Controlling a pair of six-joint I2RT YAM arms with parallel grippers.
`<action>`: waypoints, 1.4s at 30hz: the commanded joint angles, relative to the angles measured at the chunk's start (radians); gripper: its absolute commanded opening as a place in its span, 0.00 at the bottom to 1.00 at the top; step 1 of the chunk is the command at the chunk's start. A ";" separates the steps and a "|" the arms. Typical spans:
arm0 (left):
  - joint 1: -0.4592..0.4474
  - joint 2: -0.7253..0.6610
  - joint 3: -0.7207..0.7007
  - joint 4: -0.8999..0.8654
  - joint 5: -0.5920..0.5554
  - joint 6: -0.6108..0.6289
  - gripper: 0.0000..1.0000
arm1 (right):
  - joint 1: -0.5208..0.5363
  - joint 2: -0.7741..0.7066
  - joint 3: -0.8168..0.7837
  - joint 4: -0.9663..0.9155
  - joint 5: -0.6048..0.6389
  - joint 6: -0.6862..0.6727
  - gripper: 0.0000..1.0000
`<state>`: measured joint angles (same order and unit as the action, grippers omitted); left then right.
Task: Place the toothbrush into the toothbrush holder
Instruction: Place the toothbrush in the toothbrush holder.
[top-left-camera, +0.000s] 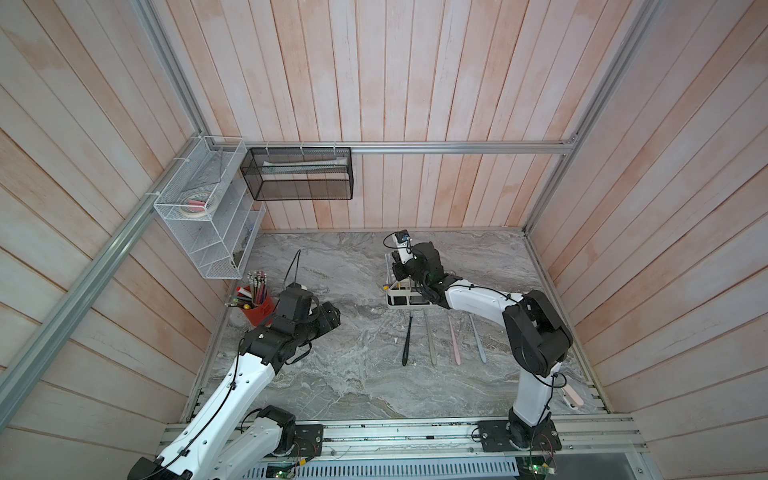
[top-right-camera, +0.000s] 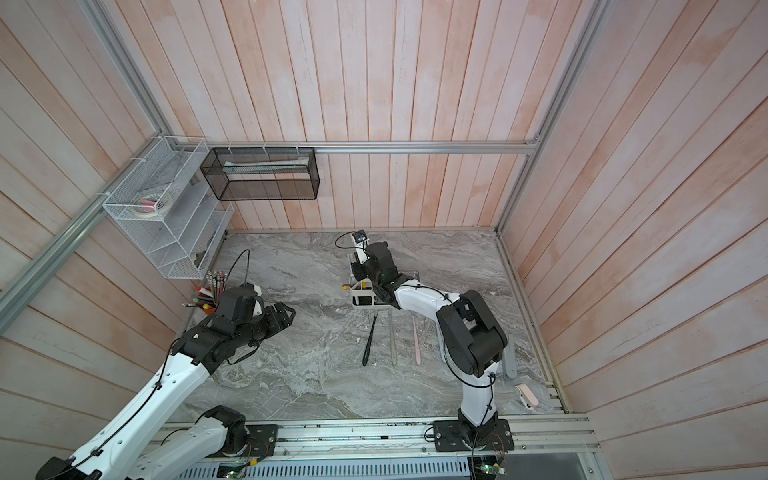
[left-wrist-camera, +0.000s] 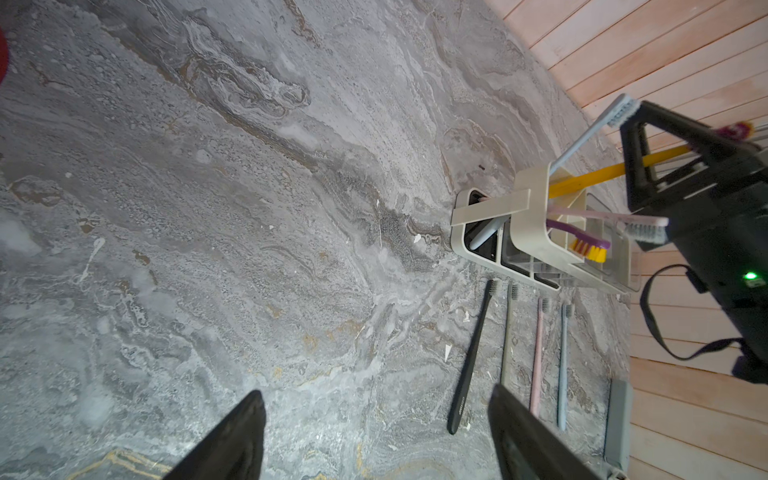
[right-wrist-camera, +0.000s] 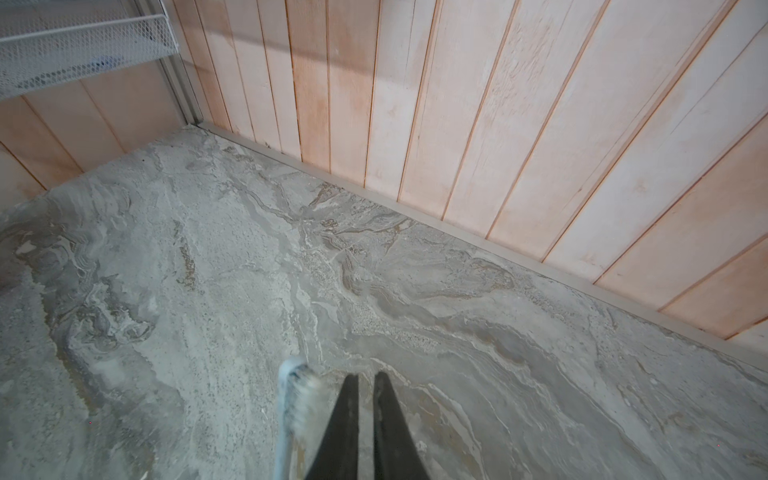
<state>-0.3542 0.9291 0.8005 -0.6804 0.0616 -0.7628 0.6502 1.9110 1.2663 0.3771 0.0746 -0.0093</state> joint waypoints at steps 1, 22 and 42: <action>0.003 -0.016 -0.015 0.015 -0.020 0.010 0.85 | 0.017 0.022 -0.018 0.029 0.028 -0.012 0.00; 0.003 -0.022 -0.035 0.021 -0.014 0.003 0.85 | 0.031 0.035 -0.073 0.084 0.076 -0.021 0.00; 0.003 -0.026 -0.037 0.020 -0.010 0.002 0.85 | 0.045 0.036 -0.093 0.109 0.118 -0.029 0.00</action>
<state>-0.3542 0.9092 0.7799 -0.6727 0.0620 -0.7631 0.6876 1.9301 1.1915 0.4866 0.1745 -0.0307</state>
